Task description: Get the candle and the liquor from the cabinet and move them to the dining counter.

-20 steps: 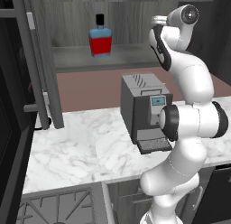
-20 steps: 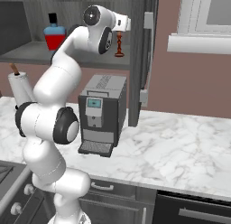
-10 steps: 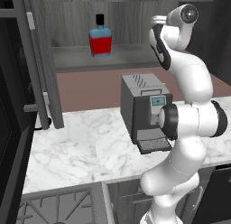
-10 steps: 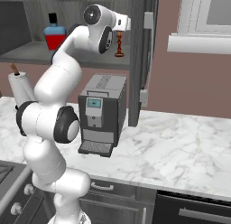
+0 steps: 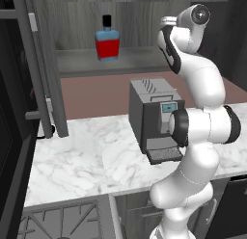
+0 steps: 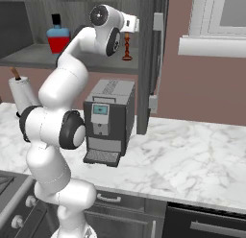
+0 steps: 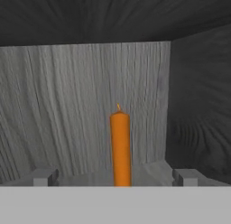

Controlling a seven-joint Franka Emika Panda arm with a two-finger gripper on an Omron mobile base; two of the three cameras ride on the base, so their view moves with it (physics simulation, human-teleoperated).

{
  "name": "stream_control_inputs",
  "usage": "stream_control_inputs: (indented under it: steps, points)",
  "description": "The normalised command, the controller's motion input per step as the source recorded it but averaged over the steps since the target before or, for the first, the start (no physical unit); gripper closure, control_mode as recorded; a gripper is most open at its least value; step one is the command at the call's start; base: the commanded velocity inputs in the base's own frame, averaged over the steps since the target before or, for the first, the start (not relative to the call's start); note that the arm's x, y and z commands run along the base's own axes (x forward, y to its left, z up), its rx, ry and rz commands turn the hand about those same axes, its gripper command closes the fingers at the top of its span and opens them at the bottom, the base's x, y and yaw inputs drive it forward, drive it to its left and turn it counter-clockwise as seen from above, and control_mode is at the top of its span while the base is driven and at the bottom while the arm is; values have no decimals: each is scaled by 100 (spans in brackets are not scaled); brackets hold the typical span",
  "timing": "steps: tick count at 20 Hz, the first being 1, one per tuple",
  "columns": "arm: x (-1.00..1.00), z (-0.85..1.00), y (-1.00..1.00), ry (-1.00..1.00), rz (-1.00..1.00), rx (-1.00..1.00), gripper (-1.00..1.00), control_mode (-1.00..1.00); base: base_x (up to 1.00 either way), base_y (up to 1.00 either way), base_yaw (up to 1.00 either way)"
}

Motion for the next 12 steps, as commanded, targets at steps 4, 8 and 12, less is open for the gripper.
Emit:
stream_control_inputs:
  steps: [4, 8, 12]
  points:
    - [13, 0, 0, 0, 0, 0, -100, -100, 0, 0, 0]
    - [13, 0, 0, 0, 0, 0, -100, -100, 0, 0, 0]
    - [13, 0, 0, 0, 0, 0, -100, -100, 0, 0, 0]
